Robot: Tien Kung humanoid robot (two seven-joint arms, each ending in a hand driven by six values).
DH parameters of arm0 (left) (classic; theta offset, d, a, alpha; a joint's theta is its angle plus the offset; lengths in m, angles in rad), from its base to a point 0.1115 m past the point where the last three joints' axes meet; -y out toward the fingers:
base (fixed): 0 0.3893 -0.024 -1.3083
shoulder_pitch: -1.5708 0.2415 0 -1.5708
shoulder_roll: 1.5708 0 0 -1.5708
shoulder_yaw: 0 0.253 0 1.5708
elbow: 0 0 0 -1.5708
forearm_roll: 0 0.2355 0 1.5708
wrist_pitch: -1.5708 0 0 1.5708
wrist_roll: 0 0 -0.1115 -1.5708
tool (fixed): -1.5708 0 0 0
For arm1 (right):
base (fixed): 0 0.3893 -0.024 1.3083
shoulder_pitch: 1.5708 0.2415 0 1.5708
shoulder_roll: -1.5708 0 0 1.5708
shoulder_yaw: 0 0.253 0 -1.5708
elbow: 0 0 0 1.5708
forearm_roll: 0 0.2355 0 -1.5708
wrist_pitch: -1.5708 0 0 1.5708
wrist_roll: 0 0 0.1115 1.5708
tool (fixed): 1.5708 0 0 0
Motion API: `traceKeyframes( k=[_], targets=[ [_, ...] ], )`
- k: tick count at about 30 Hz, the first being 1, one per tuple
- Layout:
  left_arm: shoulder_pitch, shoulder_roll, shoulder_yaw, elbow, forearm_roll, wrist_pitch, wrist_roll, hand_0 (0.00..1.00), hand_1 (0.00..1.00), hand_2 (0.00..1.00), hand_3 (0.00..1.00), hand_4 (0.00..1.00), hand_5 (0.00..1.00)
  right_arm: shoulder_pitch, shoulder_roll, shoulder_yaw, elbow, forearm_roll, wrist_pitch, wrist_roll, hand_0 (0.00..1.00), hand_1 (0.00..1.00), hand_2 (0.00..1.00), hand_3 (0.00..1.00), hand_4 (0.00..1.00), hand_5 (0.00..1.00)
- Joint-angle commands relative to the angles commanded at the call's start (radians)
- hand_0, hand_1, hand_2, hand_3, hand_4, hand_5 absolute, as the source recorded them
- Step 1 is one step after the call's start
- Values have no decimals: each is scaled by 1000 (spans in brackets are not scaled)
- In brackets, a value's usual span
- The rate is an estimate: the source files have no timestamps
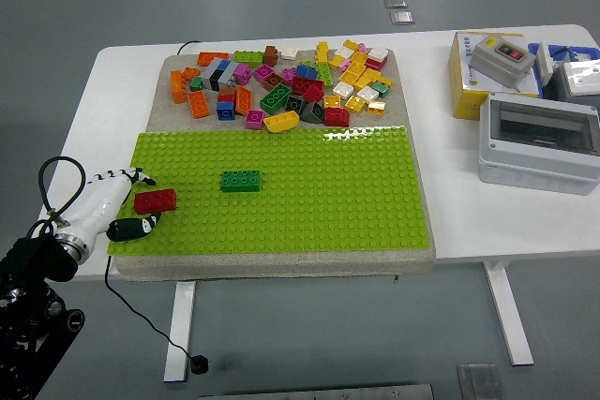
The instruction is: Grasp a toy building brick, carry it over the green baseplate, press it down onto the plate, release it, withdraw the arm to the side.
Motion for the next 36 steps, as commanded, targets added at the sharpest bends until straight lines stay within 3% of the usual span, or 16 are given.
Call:
traceKeyframes(
  k=[14,29,35,36],
  targets=[
    [-3,-11,-18,22,3,0,-2,998,943,946,750,705,275,1,-6,-8,0,13,-4,9,688,627,650,722,262,951],
    [-20,-19,-24,82,3,7,-12,998,940,943,743,701,266,4,-10,-19,0,23,-6,13,690,628,648,718,266,949],
    [-23,-21,-26,92,1,9,-15,998,939,944,723,691,254,5,-11,-21,0,24,-6,13,690,628,647,718,267,947],
    [-23,-21,-26,93,0,9,-15,998,936,937,659,679,243,5,-11,-22,0,24,-6,14,690,628,646,716,270,945]
  ],
)
